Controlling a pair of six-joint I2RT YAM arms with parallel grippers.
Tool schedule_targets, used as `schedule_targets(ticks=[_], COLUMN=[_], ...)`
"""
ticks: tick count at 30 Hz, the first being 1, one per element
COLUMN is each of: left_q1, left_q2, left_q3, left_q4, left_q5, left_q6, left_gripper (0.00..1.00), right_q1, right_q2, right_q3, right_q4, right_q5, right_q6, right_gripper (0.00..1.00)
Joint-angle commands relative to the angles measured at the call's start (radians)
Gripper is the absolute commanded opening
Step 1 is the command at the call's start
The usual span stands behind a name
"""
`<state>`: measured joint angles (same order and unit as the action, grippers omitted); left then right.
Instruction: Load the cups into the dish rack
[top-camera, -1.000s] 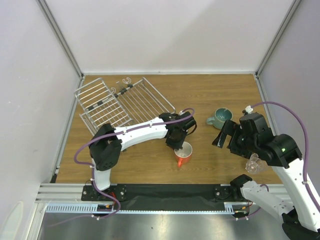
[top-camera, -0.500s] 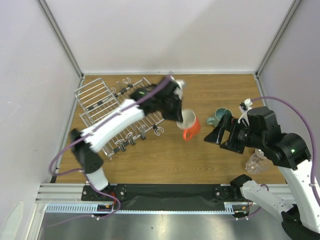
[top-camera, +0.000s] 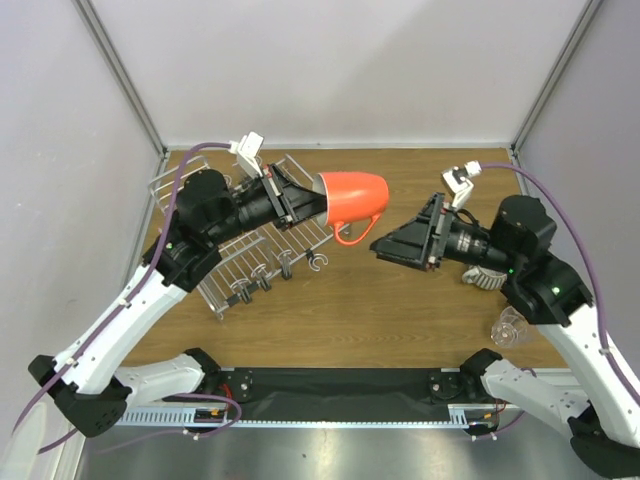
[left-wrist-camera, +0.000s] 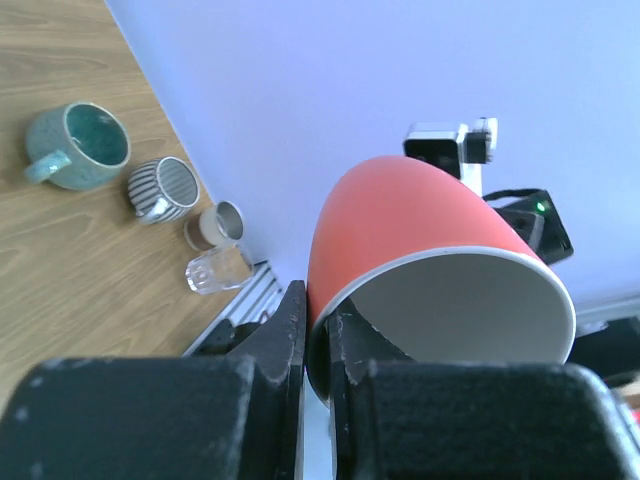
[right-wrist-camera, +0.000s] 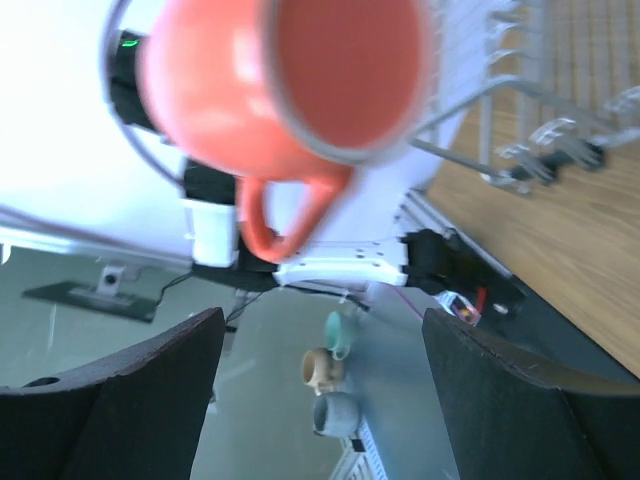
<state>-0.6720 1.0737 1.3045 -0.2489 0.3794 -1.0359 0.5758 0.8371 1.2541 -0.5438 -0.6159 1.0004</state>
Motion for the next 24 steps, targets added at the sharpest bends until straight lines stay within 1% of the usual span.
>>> schedule_targets(ticks=[1,2,8,9,13,15,17,20,21,22,23,24], left_q1=[0.005,0.003,0.005,0.003,0.005,0.003,0.003,0.003,0.003,0.005,0.003,0.005], left_q2=[-0.035,-0.04,-0.066,-0.07,-0.083,-0.092,-0.107,-0.124,-0.126,-0.129,-0.129,-0.129], left_q3=[-0.034,-0.033,-0.05,-0.054,-0.071,-0.083,-0.108,-0.134,-0.139,-0.145,-0.145,-0.143], left_q4=[0.238,0.238,0.218,0.227,0.235,0.238,0.246,0.246,0.246,0.246,0.244,0.246], left_q5=[0.013,0.009,-0.016,-0.02,-0.02,-0.022,-0.023,-0.027,-0.025,-0.022,-0.019,-0.016], left_q6=[-0.133,-0.133,-0.124,-0.125,-0.116,-0.112,-0.113,-0.116,-0.121,-0.122,-0.121,-0.112], left_gripper=[0.0,0.0,0.0,0.0,0.0,0.0,0.0,0.0,0.0,0.0,0.0,0.0], right_q1=[0.059,0.097,0.188,0.208,0.234,0.237,0.246,0.259,0.262,0.265,0.275,0.28], right_q2=[0.055,0.068,0.148,0.151,0.154,0.152,0.154,0.163,0.168,0.175,0.183,0.2], right_q3=[0.01,0.014,0.019,0.019,-0.007,-0.016,-0.019,-0.022,-0.022,-0.024,-0.025,-0.027], right_q4=[0.26,0.286,0.392,0.4,0.449,0.493,0.501,0.501,0.505,0.513,0.531,0.535], right_q5=[-0.032,-0.015,0.09,0.113,0.206,0.223,0.252,0.278,0.275,0.272,0.269,0.265], right_q6=[0.093,0.099,0.162,0.174,0.216,0.236,0.248,0.256,0.257,0.259,0.26,0.262], right_gripper=[0.87,0.87,0.79,0.77,0.63,0.6,0.57,0.46,0.4,0.37,0.31,0.17])
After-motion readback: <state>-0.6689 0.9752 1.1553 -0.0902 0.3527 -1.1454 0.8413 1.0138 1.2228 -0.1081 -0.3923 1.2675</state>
